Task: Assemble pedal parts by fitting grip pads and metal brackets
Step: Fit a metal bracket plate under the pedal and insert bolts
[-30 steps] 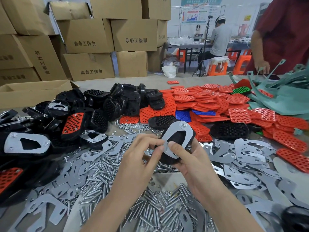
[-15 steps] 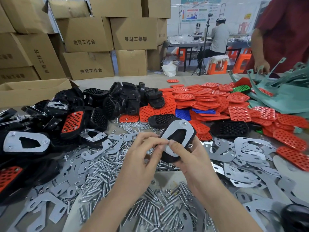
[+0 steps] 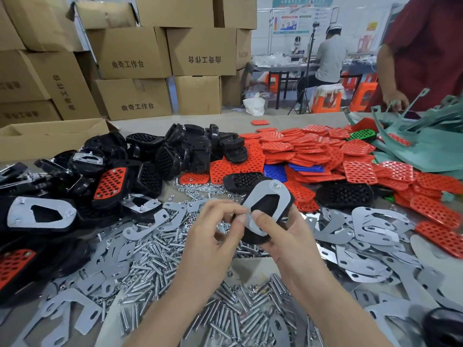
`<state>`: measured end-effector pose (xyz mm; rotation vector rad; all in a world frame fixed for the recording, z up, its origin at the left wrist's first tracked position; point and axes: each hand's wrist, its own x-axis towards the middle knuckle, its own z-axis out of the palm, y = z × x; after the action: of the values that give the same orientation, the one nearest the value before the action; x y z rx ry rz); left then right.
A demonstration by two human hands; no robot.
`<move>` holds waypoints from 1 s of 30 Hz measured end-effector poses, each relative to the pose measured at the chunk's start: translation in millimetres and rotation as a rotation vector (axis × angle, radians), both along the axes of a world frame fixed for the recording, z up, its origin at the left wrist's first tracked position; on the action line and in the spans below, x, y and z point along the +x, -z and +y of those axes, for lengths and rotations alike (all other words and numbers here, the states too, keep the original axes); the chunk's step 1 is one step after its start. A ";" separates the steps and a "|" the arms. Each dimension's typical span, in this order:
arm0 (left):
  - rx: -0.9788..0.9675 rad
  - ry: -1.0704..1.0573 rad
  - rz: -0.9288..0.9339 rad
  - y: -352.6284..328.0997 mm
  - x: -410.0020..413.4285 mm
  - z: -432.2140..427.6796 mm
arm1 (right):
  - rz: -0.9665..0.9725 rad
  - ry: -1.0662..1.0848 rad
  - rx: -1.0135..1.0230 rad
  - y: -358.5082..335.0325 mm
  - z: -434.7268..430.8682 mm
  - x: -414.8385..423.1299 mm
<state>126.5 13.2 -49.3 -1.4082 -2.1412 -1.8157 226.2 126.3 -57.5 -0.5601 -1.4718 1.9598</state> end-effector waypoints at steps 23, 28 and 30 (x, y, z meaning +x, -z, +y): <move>0.015 -0.036 0.189 5.4 -11.0 -4.2 | 0.041 -0.041 -0.039 2.2 -4.7 -0.9; 0.019 -0.043 0.095 3.7 -9.0 -3.2 | 0.023 0.005 0.053 4.3 -6.6 -1.9; 0.024 -0.045 0.076 3.2 -8.8 -2.9 | 0.019 0.023 0.076 3.8 -7.6 -2.5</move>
<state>117.8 10.4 -52.5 -1.3887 -2.0901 -1.7375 223.7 118.7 -61.3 -0.5214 -1.5138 1.8782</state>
